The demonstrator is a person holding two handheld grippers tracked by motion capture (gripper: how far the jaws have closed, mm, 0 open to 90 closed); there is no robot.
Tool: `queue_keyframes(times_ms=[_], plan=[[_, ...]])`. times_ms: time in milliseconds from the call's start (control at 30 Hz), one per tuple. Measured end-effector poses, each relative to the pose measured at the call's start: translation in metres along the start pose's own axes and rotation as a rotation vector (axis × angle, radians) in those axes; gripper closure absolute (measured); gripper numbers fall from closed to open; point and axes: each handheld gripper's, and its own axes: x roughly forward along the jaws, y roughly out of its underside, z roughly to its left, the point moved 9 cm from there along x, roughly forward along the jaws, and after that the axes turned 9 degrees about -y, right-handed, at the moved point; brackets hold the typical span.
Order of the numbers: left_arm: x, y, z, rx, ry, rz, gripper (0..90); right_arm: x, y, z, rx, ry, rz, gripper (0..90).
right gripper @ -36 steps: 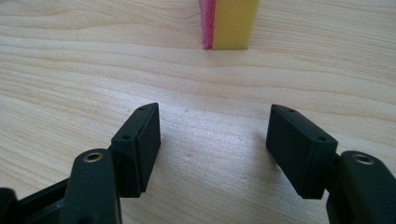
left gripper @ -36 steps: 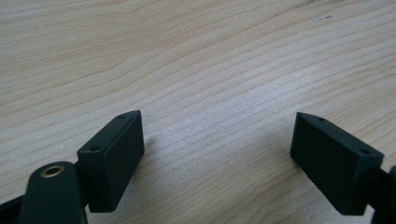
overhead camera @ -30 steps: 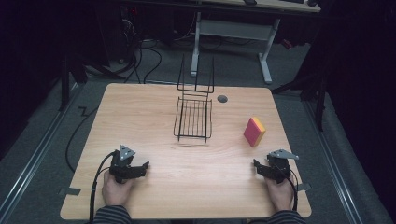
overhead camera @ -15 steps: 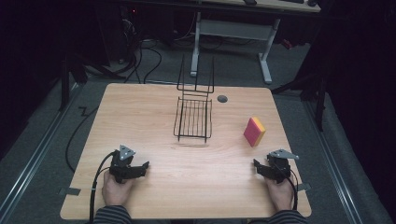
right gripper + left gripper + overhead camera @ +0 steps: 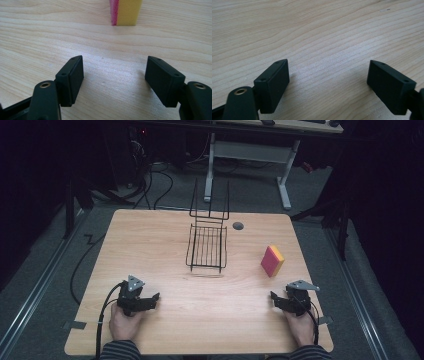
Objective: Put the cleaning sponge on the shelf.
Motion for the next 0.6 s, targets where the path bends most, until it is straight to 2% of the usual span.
queue_keyframes(times_ms=[600], plan=[[0.0,-0.0001,0.0002,-0.002,0.0,0.0,18.5,-0.0019,-0.001,0.0019,0.027,-0.009,-0.01,33.8]])
